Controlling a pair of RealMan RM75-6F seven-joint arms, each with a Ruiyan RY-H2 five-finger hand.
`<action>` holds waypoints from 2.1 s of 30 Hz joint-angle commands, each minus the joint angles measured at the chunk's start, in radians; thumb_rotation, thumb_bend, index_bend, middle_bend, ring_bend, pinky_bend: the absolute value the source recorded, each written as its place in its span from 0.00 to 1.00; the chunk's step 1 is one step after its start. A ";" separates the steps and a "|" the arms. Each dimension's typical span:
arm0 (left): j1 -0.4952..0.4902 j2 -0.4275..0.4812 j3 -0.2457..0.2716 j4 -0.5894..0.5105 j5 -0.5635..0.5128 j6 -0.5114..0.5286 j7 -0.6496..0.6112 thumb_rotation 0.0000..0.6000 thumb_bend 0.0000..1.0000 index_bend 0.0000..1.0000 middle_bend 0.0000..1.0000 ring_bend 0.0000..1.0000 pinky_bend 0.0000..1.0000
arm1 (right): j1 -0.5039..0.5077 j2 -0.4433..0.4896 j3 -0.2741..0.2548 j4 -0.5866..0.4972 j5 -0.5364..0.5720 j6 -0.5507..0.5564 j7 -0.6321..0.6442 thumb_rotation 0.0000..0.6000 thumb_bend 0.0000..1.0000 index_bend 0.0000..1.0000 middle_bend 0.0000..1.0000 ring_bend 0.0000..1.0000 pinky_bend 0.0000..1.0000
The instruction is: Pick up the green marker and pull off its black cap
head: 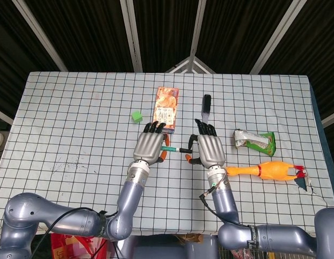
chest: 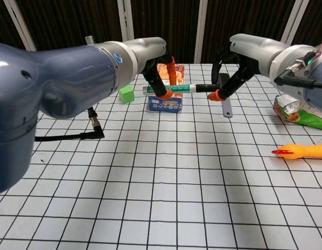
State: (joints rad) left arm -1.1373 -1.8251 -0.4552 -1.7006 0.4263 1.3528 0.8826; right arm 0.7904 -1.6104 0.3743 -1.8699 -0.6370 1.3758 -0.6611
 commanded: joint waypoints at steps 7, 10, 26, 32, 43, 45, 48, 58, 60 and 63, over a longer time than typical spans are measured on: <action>0.003 0.003 0.002 0.004 0.003 -0.006 -0.008 1.00 0.54 0.59 0.09 0.00 0.00 | 0.001 -0.001 -0.001 0.007 0.006 -0.005 0.004 1.00 0.27 0.64 0.06 0.07 0.04; 0.002 0.002 0.003 0.004 0.005 -0.007 -0.011 1.00 0.54 0.59 0.09 0.00 0.00 | 0.002 -0.003 0.000 0.011 0.006 -0.007 0.008 1.00 0.27 0.64 0.06 0.07 0.04; 0.000 0.000 0.007 0.012 -0.001 -0.029 -0.021 1.00 0.54 0.59 0.09 0.00 0.00 | 0.009 -0.004 0.002 0.023 0.010 -0.019 0.013 1.00 0.30 0.64 0.06 0.07 0.04; -0.002 -0.001 0.008 0.014 -0.001 -0.035 -0.023 1.00 0.54 0.59 0.09 0.00 0.00 | 0.014 -0.005 0.001 0.024 0.015 -0.025 0.010 1.00 0.31 0.64 0.06 0.07 0.04; -0.003 0.004 0.010 0.010 -0.001 -0.038 -0.028 1.00 0.54 0.59 0.09 0.00 0.00 | 0.027 -0.005 0.005 0.020 0.030 -0.029 -0.002 1.00 0.31 0.57 0.06 0.07 0.04; -0.002 0.004 0.010 0.011 0.002 -0.040 -0.032 1.00 0.54 0.59 0.09 0.00 0.00 | 0.030 -0.005 0.004 0.019 0.035 -0.031 -0.007 1.00 0.31 0.55 0.06 0.07 0.04; -0.001 0.006 0.012 0.011 0.005 -0.042 -0.036 1.00 0.54 0.59 0.09 0.00 0.00 | 0.033 -0.004 0.005 0.017 0.043 -0.030 -0.012 1.00 0.31 0.54 0.06 0.07 0.04; 0.004 0.012 0.016 0.011 0.002 -0.044 -0.043 1.00 0.54 0.59 0.09 0.00 0.00 | 0.034 -0.001 0.001 0.020 0.050 -0.032 -0.007 1.00 0.32 0.58 0.06 0.07 0.04; 0.004 0.012 0.017 0.013 0.005 -0.045 -0.045 1.00 0.54 0.59 0.09 0.00 0.00 | 0.034 -0.002 0.001 0.022 0.051 -0.032 -0.003 1.00 0.32 0.59 0.06 0.07 0.04; 0.004 0.012 0.018 0.012 0.012 -0.046 -0.049 1.00 0.54 0.59 0.09 0.00 0.00 | 0.033 0.000 -0.001 0.023 0.056 -0.034 -0.003 1.00 0.32 0.59 0.06 0.07 0.04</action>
State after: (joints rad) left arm -1.1335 -1.8134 -0.4377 -1.6881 0.4376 1.3066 0.8338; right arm 0.8237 -1.6108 0.3734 -1.8467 -0.5817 1.3424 -0.6644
